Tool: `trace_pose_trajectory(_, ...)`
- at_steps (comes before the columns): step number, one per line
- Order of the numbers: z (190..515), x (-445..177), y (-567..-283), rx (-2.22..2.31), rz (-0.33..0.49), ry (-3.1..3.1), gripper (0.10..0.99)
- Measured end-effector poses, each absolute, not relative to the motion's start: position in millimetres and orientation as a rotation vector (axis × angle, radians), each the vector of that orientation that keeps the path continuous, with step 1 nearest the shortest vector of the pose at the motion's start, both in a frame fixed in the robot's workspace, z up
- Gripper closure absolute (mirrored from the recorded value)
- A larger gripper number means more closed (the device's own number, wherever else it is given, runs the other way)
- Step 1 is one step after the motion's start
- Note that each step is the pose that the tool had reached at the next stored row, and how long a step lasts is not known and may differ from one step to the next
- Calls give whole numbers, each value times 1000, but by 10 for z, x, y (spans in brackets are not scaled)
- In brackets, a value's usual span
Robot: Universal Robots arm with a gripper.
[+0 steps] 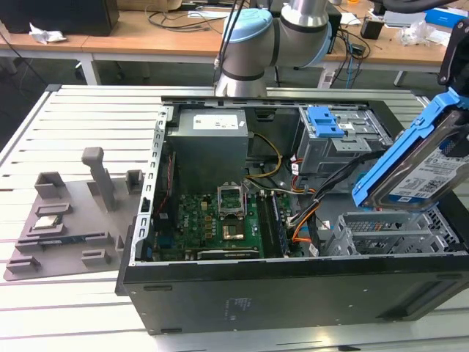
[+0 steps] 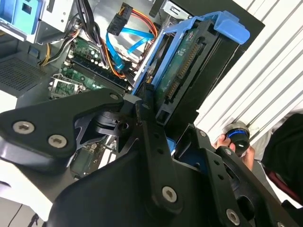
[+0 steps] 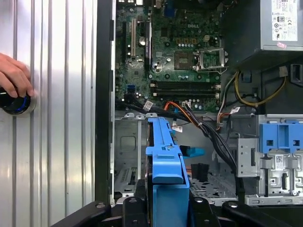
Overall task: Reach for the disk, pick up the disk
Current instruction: 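Pick up the disk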
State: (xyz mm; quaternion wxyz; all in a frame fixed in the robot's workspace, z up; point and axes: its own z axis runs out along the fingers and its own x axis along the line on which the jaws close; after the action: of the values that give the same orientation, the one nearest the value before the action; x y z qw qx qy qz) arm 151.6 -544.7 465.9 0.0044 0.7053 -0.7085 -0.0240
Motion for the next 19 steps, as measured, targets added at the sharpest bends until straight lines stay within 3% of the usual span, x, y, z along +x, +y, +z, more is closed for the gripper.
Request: trace_pose_trajectory(19, 4516, 1516, -5512, 2195, -44, -2208, 722)
